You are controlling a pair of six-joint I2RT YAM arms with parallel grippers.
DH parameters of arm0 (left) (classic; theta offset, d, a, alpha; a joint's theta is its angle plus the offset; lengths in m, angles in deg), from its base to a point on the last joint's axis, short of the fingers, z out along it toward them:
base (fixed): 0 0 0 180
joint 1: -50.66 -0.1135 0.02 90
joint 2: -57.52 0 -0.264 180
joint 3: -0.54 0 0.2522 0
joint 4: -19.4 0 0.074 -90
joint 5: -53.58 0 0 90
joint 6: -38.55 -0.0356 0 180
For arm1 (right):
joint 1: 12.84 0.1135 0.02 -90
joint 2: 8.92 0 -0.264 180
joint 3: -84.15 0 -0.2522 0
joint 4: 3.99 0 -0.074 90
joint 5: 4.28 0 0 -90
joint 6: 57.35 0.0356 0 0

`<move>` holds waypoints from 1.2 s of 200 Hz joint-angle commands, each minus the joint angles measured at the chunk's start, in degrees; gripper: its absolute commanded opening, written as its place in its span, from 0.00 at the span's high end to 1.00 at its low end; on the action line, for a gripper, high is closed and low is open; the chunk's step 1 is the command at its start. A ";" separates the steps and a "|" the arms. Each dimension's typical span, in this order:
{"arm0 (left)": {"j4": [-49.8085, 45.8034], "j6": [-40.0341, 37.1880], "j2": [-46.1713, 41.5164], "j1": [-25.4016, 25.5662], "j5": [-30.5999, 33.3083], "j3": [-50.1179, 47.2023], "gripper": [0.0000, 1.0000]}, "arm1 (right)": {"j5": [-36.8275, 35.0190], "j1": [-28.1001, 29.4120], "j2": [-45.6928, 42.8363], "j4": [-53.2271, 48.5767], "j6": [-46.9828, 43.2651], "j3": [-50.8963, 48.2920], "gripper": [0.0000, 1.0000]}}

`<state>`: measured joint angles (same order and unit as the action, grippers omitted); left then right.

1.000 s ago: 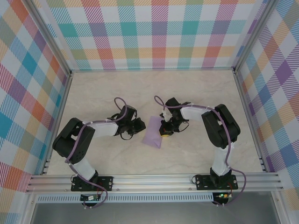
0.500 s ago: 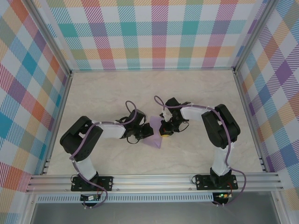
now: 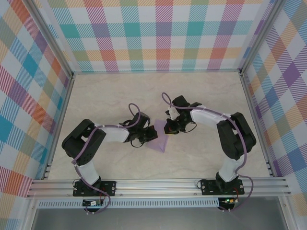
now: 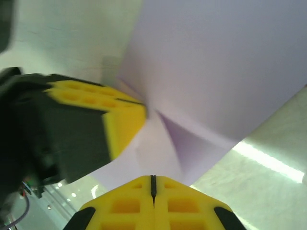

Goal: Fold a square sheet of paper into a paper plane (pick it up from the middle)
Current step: Fold the triangle a second time at the center of the table.

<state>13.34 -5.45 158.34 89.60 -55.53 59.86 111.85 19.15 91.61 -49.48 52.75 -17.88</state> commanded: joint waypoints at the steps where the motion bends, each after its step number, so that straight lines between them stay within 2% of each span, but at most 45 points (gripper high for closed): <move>1: -6.36 1.06 1.39 1.18 4.07 -2.67 0.96 | -0.52 2.69 -3.05 0.88 5.94 -3.10 0.97; 36: -6.14 1.76 -0.70 1.99 4.06 -3.38 0.96 | -1.21 6.99 -5.78 3.47 10.99 -6.12 0.99; 80: -6.32 2.31 -1.85 2.19 4.68 -3.52 0.96 | -3.92 10.56 -2.70 3.65 13.63 -5.32 1.00; 240: -6.24 4.09 -1.52 2.15 6.04 -4.69 0.97 | -5.40 12.31 3.36 2.63 14.77 -6.33 1.00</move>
<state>13.36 -1.71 155.89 91.15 -51.95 57.58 107.13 31.11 94.35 -45.66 67.81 -23.50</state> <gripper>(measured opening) 0.039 0.046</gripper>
